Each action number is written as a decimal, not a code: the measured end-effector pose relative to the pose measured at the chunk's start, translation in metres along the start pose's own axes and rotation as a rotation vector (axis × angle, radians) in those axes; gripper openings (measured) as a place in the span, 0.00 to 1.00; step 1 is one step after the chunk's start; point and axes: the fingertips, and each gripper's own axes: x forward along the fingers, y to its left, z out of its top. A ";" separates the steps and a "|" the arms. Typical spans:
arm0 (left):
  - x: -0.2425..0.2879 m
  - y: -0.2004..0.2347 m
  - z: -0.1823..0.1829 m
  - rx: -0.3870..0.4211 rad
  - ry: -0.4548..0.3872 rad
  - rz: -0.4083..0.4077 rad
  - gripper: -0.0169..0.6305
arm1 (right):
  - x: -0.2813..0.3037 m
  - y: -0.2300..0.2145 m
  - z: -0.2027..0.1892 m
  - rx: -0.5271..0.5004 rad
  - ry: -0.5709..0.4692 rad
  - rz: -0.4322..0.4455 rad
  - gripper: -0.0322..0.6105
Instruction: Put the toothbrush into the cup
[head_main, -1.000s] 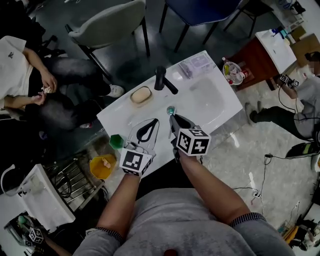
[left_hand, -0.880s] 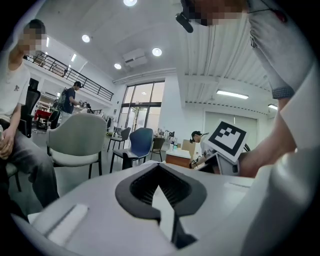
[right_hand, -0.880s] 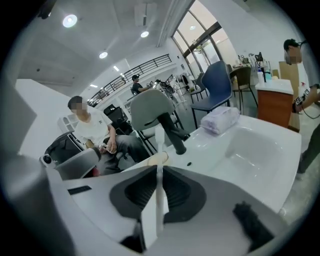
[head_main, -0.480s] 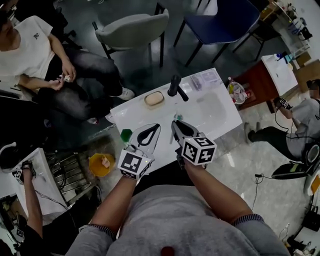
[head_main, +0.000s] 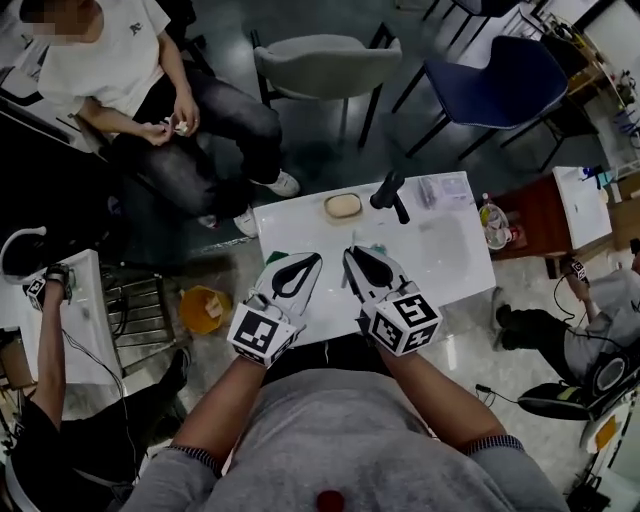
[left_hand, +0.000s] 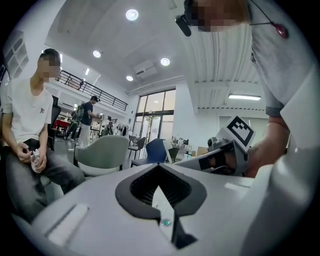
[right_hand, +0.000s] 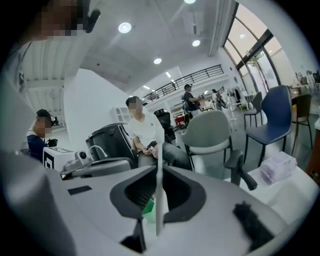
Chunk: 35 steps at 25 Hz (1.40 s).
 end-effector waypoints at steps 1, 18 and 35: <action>-0.003 0.003 0.002 -0.004 -0.008 0.013 0.04 | 0.004 0.004 0.003 -0.016 -0.006 0.023 0.12; -0.047 0.049 -0.007 -0.055 -0.030 0.257 0.04 | 0.050 0.064 0.009 -0.213 -0.051 0.357 0.12; -0.070 0.087 -0.048 -0.080 -0.037 0.434 0.04 | 0.093 0.077 -0.017 -0.212 -0.065 0.509 0.12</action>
